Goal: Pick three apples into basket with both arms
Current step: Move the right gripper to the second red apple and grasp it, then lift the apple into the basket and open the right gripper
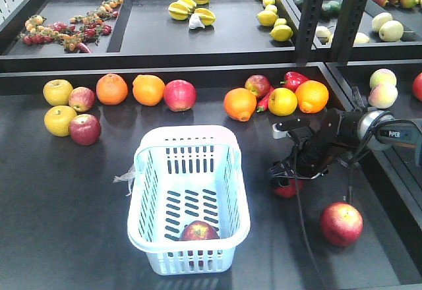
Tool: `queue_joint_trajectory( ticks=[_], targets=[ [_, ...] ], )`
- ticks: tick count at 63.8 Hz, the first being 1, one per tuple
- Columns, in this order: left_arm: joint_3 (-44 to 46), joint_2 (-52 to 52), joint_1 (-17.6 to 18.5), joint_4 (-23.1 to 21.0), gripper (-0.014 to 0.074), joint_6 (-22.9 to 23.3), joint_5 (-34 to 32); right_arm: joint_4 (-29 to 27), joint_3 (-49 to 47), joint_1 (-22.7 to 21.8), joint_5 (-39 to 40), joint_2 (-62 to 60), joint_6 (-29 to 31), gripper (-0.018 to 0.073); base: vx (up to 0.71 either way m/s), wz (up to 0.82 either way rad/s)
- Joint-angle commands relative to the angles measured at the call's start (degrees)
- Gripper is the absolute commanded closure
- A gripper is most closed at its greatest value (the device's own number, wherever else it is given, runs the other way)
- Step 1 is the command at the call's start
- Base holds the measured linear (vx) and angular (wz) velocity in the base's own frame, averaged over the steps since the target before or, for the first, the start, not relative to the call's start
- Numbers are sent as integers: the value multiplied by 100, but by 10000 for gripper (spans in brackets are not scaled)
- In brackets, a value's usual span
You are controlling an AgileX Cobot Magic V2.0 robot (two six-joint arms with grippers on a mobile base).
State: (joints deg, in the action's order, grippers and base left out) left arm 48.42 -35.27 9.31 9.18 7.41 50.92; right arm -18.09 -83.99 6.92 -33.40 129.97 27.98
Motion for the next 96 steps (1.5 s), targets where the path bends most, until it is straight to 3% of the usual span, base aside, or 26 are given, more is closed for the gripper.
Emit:
queue_joint_trajectory(
  ticks=[1,34,51,70,79,85,96],
  targets=[
    [134,-28,-15,37,6,68,-350,-30,-141,-11,-142,-496,-12,278,0,0],
    [134,-28,-15,37,6,68,-350,-30,-122,-11,-1479,-1928,-343,278,0,0],
    [134,-28,-15,37,6,68,-350,-48,1026,0,-1254,-3100,-323,278,0,0],
    [134,-28,-15,37,6,68,-350,-920,1851,89,-1277,-4355,-48,278,0,0],
    [134,-28,-15,37,6,68,-350,-974,1858,613,-1293,-4689,0,278,0,0],
    [134,-28,-15,37,6,68,-350,-974,1858,1197,-1142,-4731,-6,278,0,0],
    [134,-28,-15,37,6,68,-350,-950,1858,2227,-158,-4505,-26,278,0,0]
  ],
)
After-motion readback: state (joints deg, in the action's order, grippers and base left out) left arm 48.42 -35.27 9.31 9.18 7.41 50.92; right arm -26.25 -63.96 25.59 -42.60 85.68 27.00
